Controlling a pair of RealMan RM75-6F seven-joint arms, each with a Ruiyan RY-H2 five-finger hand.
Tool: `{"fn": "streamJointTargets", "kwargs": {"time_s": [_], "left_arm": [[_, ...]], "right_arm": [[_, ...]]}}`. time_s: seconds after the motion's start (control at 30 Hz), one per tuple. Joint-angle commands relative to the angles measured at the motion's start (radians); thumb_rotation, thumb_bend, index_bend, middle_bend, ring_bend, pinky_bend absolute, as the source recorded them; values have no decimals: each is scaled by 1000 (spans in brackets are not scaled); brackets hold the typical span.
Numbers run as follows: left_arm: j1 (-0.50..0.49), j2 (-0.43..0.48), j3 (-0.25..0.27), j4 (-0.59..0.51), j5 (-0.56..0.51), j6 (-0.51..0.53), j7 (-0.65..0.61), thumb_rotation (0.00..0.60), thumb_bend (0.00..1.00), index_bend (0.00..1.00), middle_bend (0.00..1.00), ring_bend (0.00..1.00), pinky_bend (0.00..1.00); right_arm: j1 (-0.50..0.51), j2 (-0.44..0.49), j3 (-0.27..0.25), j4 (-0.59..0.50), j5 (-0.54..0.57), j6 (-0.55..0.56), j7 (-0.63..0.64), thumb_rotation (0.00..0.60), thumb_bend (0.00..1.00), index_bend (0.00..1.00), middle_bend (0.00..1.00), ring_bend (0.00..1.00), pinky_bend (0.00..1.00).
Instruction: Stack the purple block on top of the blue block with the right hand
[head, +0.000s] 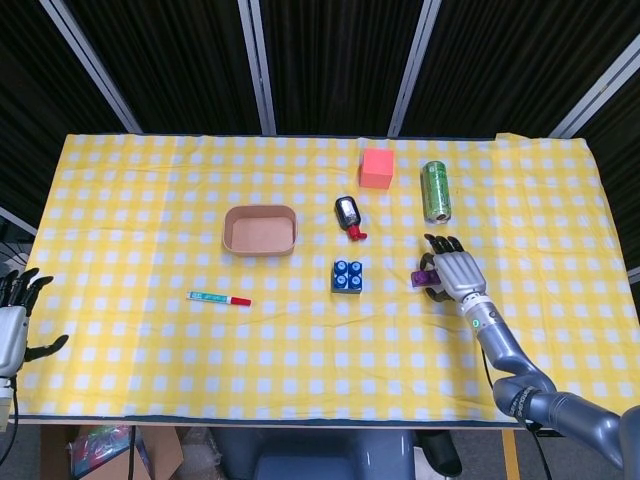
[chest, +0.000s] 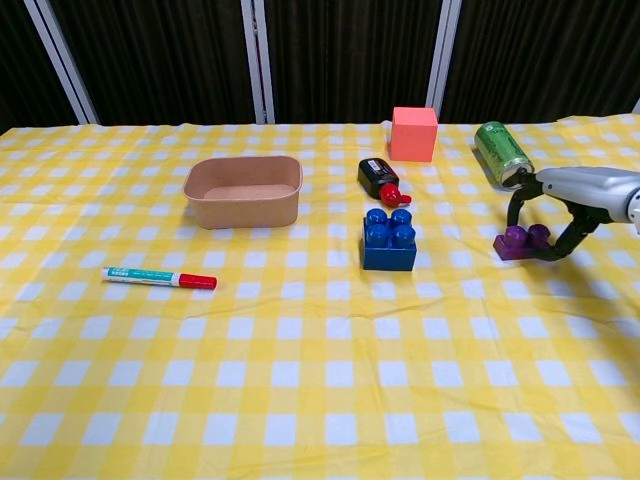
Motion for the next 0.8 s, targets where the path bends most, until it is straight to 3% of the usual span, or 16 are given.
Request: {"fn": "streamJointTargets", "kwargs": {"time_s": [0.03,0.8], "left_arm": [[-1,-1,1,-1,0,-1,3,600,182,163,67,0,52],[-2,-6,1,-3,-5,0,21,600,182,163,67,0,52]], "right_arm": [[2,-1,0,3,1,-1,0,600,379,409,0,0,0],[10,-20,-6,36,-5,-11,21,600,383,434,0,0,0]]}}
